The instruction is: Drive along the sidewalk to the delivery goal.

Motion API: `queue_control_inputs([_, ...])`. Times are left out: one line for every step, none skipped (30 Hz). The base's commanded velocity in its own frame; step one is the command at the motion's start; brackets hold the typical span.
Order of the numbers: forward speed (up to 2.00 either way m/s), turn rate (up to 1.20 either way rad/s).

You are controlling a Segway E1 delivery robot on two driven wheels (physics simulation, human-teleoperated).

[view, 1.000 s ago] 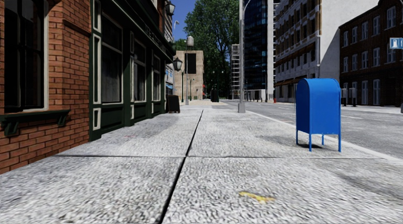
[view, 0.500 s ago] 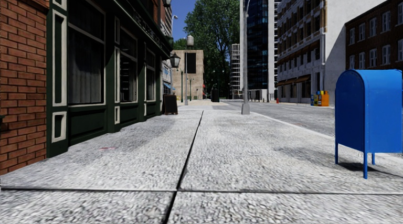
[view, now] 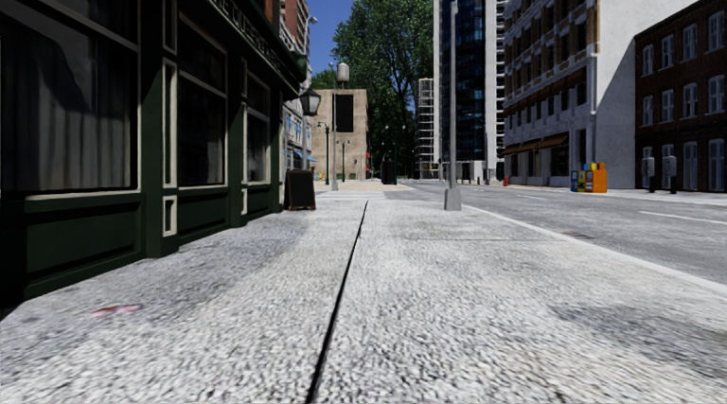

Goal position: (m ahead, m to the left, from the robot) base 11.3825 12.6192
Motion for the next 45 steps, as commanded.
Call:
queue_control_inputs([2.0,0.0])
queue_control_inputs([2.0,0.0])
queue_control_inputs([2.0,0.0])
queue_control_inputs([2.0,0.0])
queue_control_inputs([2.0,0.0])
queue_control_inputs([2.0,0.0])
queue_control_inputs([2.0,0.0])
queue_control_inputs([2.0,0.0])
queue_control_inputs([2.0,0.0])
queue_control_inputs([2.0,0.0])
queue_control_inputs([2.0,0.0])
queue_control_inputs([2.0,0.0])
queue_control_inputs([2.0,0.0])
queue_control_inputs([2.0,0.0])
queue_control_inputs([2.0,0.0])
queue_control_inputs([2.0,0.0])
queue_control_inputs([2.0,0.0])
queue_control_inputs([2.0,0.0])
queue_control_inputs([2.0,0.0])
queue_control_inputs([2.0,0.0])
queue_control_inputs([2.0,0.0])
queue_control_inputs([2.0,0.0])
queue_control_inputs([2.0,0.0])
queue_control_inputs([2.0,0.0])
queue_control_inputs([2.0,0.0])
queue_control_inputs([2.0,0.0])
queue_control_inputs([2.0,0.0])
queue_control_inputs([2.0,0.0])
queue_control_inputs([2.0,0.0])
queue_control_inputs([2.0,0.0])
queue_control_inputs([2.0,0.0])
queue_control_inputs([2.0,0.0])
queue_control_inputs([2.0,0.0])
queue_control_inputs([2.0,0.0])
queue_control_inputs([2.0,0.0])
queue_control_inputs([2.0,0.0])
queue_control_inputs([2.0,0.0])
queue_control_inputs([2.0,0.0])
queue_control_inputs([2.0,0.0])
queue_control_inputs([2.0,0.0])
queue_control_inputs([2.0,0.0])
queue_control_inputs([2.0,0.0])
queue_control_inputs([2.0,0.0])
queue_control_inputs([2.0,0.0])
queue_control_inputs([2.0,0.0])
